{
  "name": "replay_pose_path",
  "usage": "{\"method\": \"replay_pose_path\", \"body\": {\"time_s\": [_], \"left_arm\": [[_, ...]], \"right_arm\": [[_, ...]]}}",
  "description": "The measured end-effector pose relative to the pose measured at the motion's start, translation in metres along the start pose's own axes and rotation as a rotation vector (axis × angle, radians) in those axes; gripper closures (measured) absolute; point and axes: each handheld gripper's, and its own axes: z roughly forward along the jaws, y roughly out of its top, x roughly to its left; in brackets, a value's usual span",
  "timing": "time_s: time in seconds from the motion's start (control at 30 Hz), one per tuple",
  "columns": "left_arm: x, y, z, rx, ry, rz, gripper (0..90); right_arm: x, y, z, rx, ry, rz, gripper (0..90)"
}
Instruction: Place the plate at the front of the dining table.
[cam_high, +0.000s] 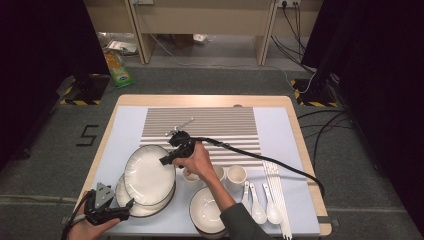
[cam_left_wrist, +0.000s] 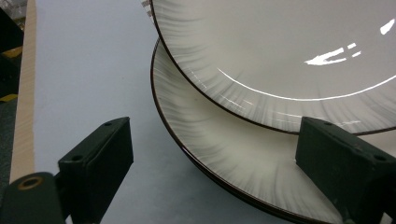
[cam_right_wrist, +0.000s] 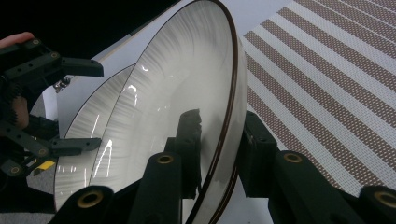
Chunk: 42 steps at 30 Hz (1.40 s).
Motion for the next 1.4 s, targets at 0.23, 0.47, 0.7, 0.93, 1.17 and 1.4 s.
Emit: {"method": "replay_pose_path", "body": {"time_s": [0.23,0.47,0.7,0.93,1.17,1.4], "left_arm": [[-0.001,-0.001,0.001,-0.001,-0.003,0.002,9.6],[-0.005,-0.001,0.004,-0.009,-0.016,0.006,10.4],[-0.004,0.001,0.0,-0.007,-0.028,0.016,15.1],[0.008,0.002,-0.011,-0.02,-0.068,-0.022,15.1],[0.019,0.003,-0.024,-0.018,-0.103,-0.036,15.0],[0.026,0.001,-0.028,-0.018,-0.117,-0.053,15.0]], "right_arm": [[0.004,-0.001,-0.002,-0.029,0.009,0.017,75.3],[0.009,0.002,-0.009,-0.095,0.025,0.028,80.0],[0.006,0.003,-0.006,-0.1,0.027,0.058,80.3],[0.002,0.006,-0.008,-0.109,0.021,0.074,80.6],[-0.003,0.015,-0.021,-0.124,0.02,0.087,80.7],[-0.009,0.024,-0.039,-0.159,0.009,0.103,80.7]]}}
